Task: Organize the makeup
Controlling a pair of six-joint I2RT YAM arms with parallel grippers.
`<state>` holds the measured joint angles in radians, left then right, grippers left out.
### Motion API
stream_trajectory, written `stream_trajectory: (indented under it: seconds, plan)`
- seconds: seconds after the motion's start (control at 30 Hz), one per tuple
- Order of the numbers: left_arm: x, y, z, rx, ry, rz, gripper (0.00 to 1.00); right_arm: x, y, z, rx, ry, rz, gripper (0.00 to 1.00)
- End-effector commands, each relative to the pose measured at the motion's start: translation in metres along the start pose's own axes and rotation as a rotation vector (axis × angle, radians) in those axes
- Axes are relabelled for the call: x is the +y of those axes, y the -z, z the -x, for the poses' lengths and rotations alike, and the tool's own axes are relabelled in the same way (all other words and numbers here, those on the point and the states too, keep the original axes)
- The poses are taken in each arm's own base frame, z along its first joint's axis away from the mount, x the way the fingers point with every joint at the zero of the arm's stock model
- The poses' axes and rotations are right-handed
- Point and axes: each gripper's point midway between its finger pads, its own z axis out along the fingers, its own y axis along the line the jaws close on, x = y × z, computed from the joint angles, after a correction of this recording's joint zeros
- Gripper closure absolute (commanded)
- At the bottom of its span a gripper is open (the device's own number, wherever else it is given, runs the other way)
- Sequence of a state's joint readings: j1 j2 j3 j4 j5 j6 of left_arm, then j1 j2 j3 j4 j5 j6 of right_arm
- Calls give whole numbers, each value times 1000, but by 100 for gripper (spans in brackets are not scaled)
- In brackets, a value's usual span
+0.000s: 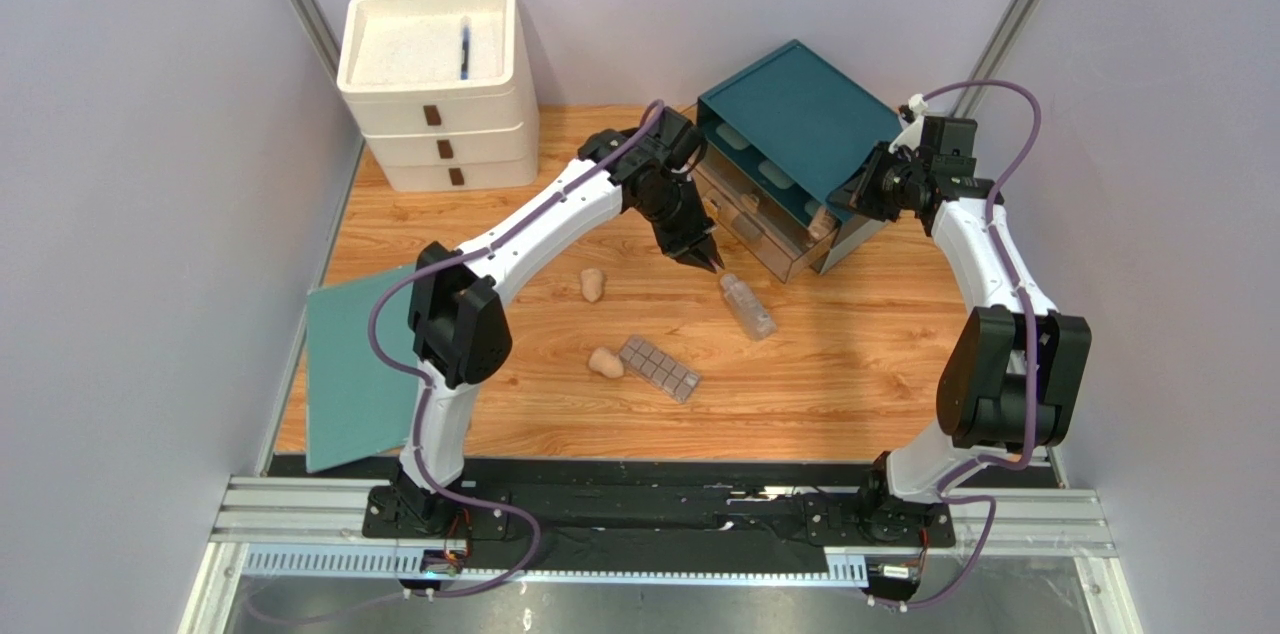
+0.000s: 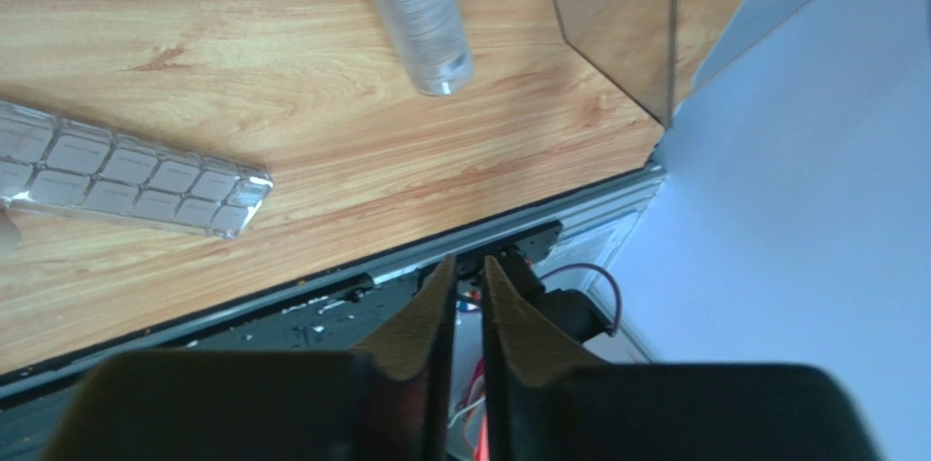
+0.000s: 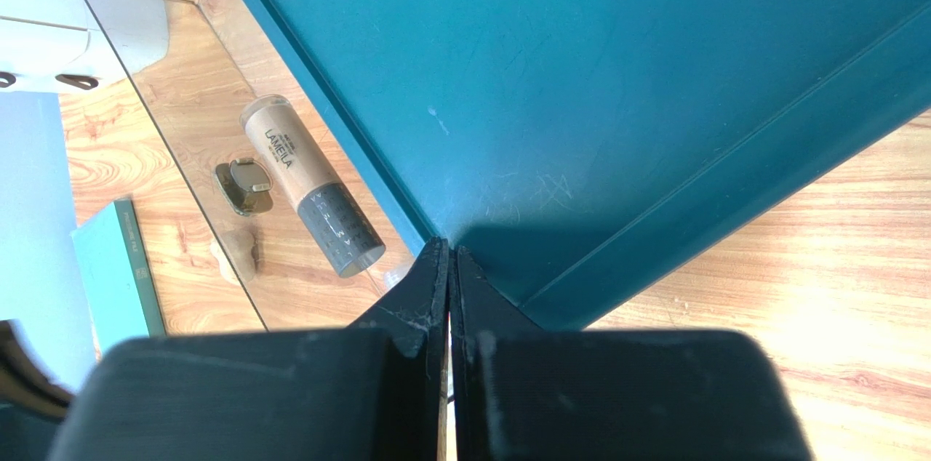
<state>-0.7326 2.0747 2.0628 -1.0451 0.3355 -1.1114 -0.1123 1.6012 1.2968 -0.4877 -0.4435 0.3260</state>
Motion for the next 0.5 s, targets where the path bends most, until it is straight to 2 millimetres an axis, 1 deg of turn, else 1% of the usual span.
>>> stream_trajectory:
  seconds: [0.0,0.03,0.07,0.1,0.13,0.23,0.27,0.3,0.33,0.37,0.4,0.43,0.47]
  plan:
    - [23,-38,-23,149,50,45,73,-27,-7,-48,173,-63,-103,100]
    - [21,-45,-27,173,60,35,65,-28,-8,-49,174,-63,-103,100]
    - [21,-59,-28,197,69,33,63,-28,-8,-48,174,-62,-103,100]
    - [13,-60,-29,217,64,4,61,-28,-6,-48,173,-60,-107,100]
    - [13,-68,-30,232,61,5,59,-28,-6,-47,171,-56,-108,100]
    - [-4,-63,-22,200,7,-58,55,-25,-2,-41,155,-44,-107,100]
    - [-7,-61,-21,189,-12,-74,54,-23,-2,-37,147,-40,-102,100]
    - [-9,-59,-20,180,-22,-87,48,-19,0,-34,140,-38,-91,100]
    - [-21,-52,-17,152,-51,-140,45,-16,3,-31,133,-37,-84,100]
    - [-17,-56,-19,159,-44,-145,41,-12,5,-26,120,-32,-76,100]
    - [-19,-56,-19,154,-41,-163,38,-9,7,-23,111,-28,-72,100]
    - [-32,-50,-16,132,-64,-228,37,-6,10,-20,102,-24,-67,100]
    - [-30,-52,-17,133,-60,-236,37,-5,12,-17,94,-15,-64,100]
